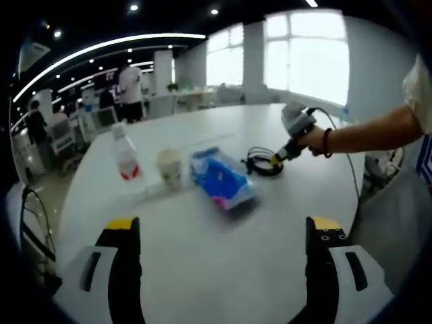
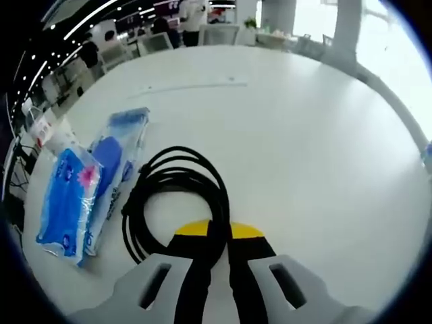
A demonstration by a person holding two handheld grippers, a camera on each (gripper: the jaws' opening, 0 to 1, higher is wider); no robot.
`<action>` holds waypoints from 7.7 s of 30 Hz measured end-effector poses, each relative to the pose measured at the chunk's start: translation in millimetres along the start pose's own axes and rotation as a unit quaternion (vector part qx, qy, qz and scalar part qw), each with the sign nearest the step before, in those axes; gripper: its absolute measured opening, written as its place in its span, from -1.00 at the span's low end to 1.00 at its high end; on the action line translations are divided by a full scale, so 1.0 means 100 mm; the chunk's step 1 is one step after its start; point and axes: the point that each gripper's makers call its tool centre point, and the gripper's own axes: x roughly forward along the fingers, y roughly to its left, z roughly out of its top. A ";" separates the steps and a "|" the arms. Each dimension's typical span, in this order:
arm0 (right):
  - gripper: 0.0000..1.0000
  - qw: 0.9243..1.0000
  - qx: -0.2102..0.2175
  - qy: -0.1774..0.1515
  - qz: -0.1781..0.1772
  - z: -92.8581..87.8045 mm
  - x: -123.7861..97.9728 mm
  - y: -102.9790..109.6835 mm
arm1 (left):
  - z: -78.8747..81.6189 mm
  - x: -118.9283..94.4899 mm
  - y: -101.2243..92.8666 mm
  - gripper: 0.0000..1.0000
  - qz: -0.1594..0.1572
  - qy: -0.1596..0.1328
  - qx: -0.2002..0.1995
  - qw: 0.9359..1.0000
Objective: Arrange the tabletop items into an orderly group along one side of the table until the central work area is clear of visible clutter.
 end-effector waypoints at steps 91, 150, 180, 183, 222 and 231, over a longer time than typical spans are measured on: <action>-0.94 0.981 0.182 0.026 0.058 -0.34 -0.43 -0.56 | 0.07 0.04 0.03 0.97 0.005 -0.016 0.008 1.000; 0.86 0.961 -0.131 -0.152 0.191 0.60 -0.59 0.55 | 0.11 -0.04 0.17 0.98 0.033 -0.025 -0.010 0.999; 0.03 0.882 -0.318 -0.196 0.288 0.77 -0.33 1.53 | 0.05 -0.10 0.23 0.97 0.038 -0.021 -0.027 0.999; -0.11 0.877 -0.329 -0.191 0.294 0.76 -0.27 1.55 | 0.05 -0.09 0.22 0.97 0.037 -0.020 -0.030 0.999; -0.97 0.855 -0.311 -0.106 0.401 0.49 -0.10 1.98 | -0.11 -0.13 0.33 0.97 0.056 0.011 -0.024 0.998; -0.98 0.860 -0.269 -0.113 0.419 0.56 -0.39 1.94 | -0.07 -0.11 0.30 0.95 0.050 0.005 -0.021 0.999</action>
